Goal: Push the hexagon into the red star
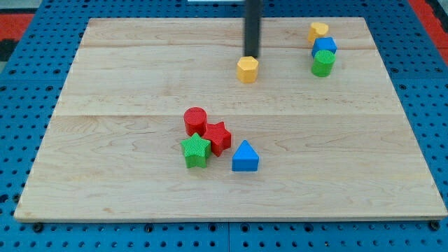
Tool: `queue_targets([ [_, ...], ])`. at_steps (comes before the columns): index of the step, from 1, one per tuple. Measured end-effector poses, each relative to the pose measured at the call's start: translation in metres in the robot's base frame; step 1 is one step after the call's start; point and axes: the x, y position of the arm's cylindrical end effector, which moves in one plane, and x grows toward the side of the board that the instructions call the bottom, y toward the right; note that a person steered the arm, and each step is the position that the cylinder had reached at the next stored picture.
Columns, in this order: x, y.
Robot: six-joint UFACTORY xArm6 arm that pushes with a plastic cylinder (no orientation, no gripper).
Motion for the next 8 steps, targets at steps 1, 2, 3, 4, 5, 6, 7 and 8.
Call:
queue_targets([
  [1,0.054,-0.02],
  [2,0.043,-0.039],
  [3,0.014,-0.024],
  [4,-0.019,-0.084],
  [5,0.045,-0.088],
  [6,0.075,-0.093],
  [7,0.026,-0.094],
  [8,0.017,-0.035],
])
